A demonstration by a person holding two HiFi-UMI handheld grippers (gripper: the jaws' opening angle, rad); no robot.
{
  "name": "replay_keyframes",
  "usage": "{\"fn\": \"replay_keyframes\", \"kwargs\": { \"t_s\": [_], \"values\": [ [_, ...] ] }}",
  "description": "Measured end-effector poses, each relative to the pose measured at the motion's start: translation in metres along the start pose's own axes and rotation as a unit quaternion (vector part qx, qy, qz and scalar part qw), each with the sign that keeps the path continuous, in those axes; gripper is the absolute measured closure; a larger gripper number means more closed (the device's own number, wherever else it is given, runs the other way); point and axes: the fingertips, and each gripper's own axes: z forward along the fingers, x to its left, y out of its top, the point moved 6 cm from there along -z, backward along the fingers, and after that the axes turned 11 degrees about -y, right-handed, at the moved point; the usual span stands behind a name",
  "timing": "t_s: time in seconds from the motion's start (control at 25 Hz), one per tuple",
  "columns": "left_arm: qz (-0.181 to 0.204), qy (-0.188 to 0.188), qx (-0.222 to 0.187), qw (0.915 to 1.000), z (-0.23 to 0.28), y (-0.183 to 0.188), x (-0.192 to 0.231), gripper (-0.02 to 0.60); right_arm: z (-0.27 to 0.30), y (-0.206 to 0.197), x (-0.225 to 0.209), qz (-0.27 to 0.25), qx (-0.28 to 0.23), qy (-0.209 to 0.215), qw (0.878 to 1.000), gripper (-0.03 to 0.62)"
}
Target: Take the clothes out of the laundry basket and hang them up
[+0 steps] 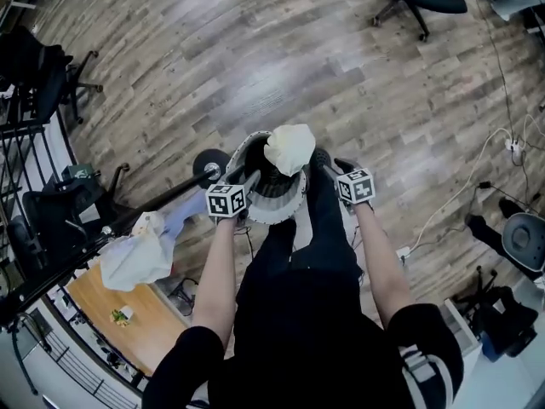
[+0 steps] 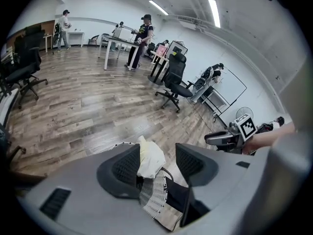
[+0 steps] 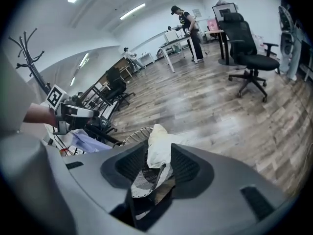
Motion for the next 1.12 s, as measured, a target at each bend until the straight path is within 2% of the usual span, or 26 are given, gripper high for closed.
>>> {"fn": "replay_keyframes", "kwargs": {
  "t_s": [0.2,0.44,0.64,0.84,1.0,1.12],
  "values": [
    [0.016,-0.001,0.045,0.9989,0.038,-0.014,0.017,0.337,0.047,-0.021,-0.013,0.02,0.02,0.013,1.0,0.416],
    [0.049,-0.001,0.068,0.9965,0.087,-0.019,0.04,0.337,0.112,-0.045,-0.028,0.024,0.034,0.02,0.999,0.426],
    [0.052,-0.002,0.086,0.995,0.121,-0.041,0.057,0.337,0.163,-0.054,-0.046,0.046,0.027,0.022,0.998,0.426],
    [0.079,-0.016,0.11,0.9906,0.153,-0.07,0.078,0.337,0.221,-0.062,-0.056,0.051,0.04,0.021,0.998,0.421],
    [0.108,-0.015,0.133,0.9852,0.184,-0.092,0.093,0.337,0.252,-0.066,-0.061,0.089,0.049,0.044,0.994,0.407],
    [0.107,-0.014,0.133,0.9852,0.202,-0.105,0.102,0.337,0.263,-0.069,-0.06,0.122,0.061,0.057,0.989,0.401]
  ]
}}
